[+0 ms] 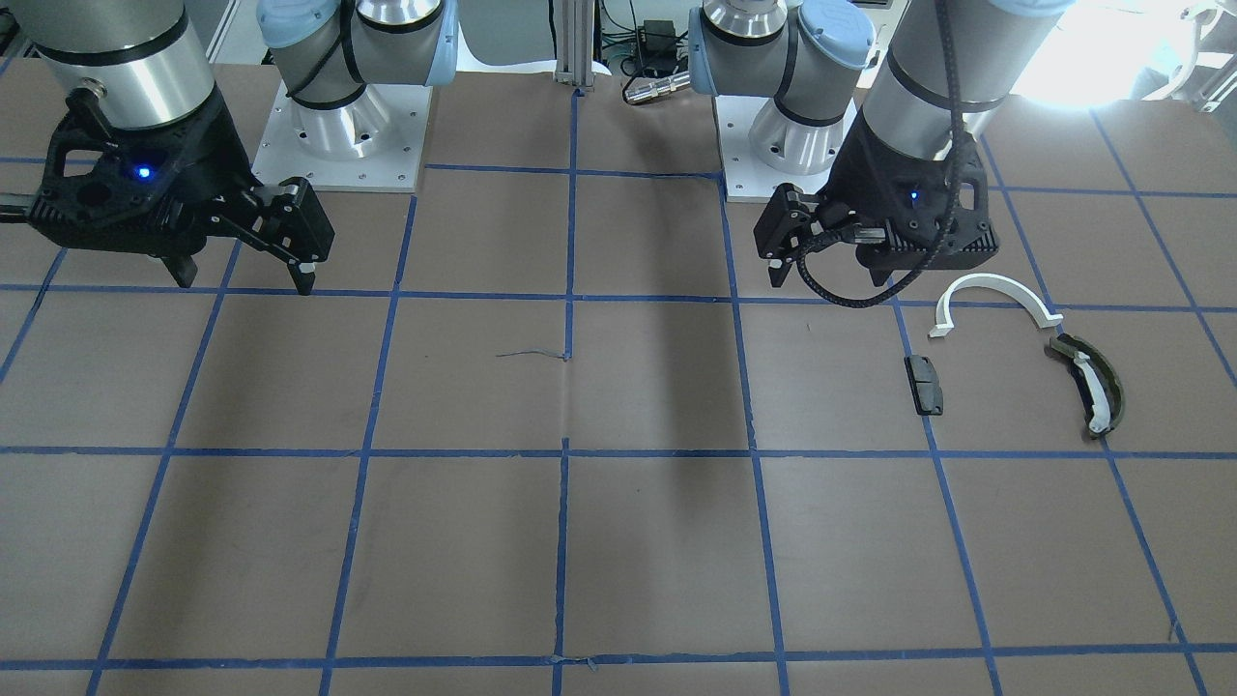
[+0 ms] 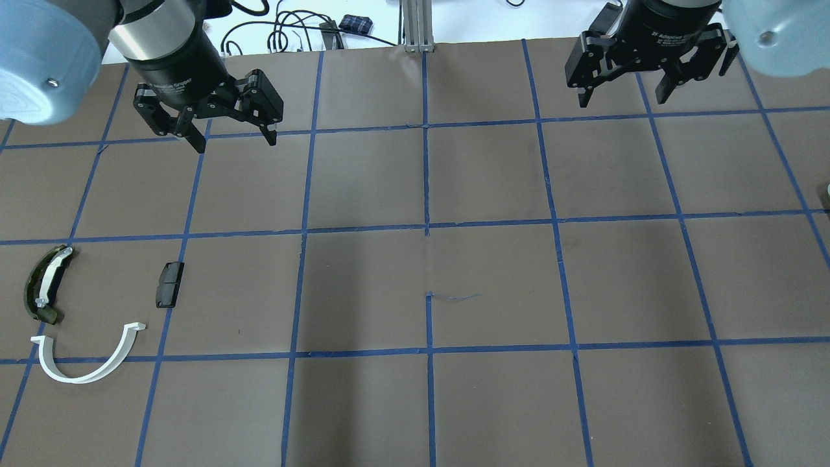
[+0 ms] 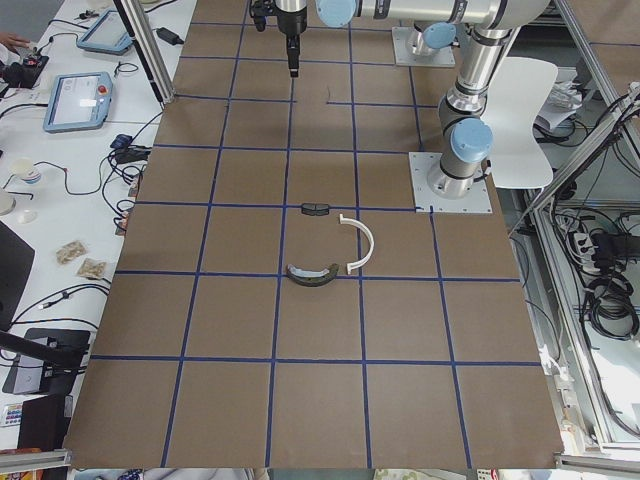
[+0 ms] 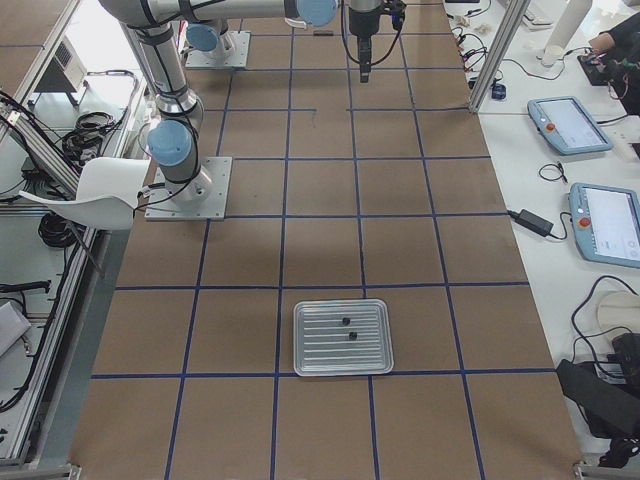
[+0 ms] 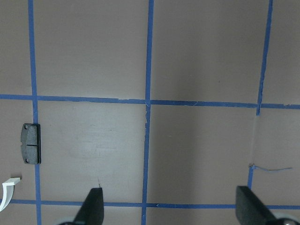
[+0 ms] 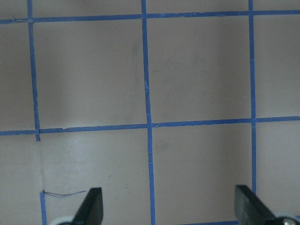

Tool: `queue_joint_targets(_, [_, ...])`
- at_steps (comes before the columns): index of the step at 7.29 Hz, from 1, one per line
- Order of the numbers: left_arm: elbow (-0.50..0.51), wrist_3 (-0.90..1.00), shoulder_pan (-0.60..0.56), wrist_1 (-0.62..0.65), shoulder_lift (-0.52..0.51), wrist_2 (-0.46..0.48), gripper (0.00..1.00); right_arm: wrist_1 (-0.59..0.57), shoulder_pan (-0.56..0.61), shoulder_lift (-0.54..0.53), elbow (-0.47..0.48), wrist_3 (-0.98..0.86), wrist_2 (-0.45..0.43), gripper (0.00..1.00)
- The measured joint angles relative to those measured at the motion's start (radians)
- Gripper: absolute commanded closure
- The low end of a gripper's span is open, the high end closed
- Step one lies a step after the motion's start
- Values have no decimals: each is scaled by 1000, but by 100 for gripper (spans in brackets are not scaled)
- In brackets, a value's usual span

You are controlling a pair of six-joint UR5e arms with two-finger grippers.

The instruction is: Place bearing gear from tray to pile

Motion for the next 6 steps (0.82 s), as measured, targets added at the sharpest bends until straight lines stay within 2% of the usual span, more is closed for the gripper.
queue_joint_targets(6, [0, 0, 1, 0, 0, 1, 0, 6, 3, -8, -29, 4, 3, 0])
